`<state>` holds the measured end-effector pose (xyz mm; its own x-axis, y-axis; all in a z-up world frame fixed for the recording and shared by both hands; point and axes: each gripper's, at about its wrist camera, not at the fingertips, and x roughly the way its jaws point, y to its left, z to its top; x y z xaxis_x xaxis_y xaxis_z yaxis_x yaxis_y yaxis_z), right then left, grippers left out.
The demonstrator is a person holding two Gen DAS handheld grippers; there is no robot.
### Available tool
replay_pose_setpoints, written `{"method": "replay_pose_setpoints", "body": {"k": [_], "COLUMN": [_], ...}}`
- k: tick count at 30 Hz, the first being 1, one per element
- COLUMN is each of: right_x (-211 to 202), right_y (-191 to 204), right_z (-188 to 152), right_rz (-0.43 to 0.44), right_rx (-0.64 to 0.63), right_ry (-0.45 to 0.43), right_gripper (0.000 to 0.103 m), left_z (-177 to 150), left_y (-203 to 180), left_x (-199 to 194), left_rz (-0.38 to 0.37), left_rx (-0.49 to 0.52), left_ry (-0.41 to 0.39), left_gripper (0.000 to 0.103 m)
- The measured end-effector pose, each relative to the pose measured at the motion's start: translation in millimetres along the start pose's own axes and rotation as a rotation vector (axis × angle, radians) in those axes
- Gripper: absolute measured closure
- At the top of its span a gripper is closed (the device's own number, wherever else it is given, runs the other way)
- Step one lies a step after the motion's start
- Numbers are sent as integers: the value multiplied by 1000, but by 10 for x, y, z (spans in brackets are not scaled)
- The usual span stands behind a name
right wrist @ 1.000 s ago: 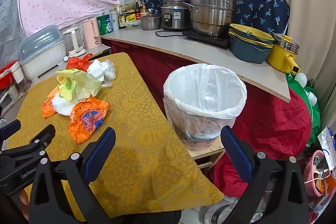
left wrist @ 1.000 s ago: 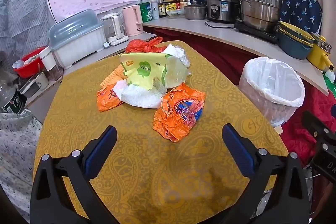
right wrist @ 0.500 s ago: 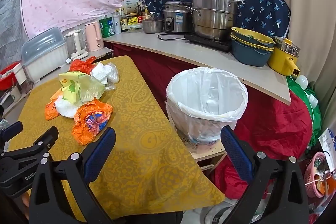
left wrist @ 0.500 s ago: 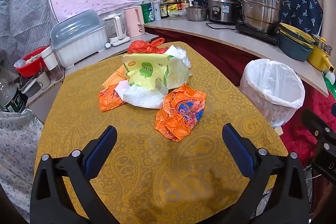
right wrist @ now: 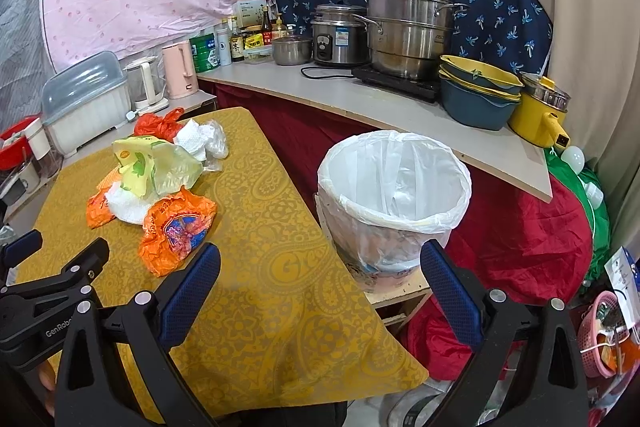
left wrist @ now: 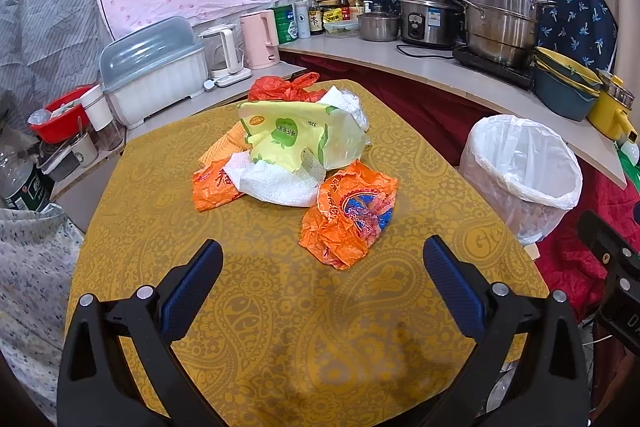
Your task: Collect trash
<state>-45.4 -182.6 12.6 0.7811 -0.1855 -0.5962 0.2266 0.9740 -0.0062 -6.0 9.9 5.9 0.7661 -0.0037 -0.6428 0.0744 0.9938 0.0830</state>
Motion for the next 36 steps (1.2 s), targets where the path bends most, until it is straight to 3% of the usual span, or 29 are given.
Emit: {"method": "replay_pose_setpoints", "body": {"k": [36], "right_x": [-57], "right_y": [4], "right_z": [-11], "right_rz": [1], "right_rx": [-1], "right_ry": [-15], "right_gripper": [7], "left_z": [9], "left_y": [-1], "left_x": [-7], "left_rz": [0], "left_rx": [0], "left_ry": [-5], "left_gripper": [7]}}
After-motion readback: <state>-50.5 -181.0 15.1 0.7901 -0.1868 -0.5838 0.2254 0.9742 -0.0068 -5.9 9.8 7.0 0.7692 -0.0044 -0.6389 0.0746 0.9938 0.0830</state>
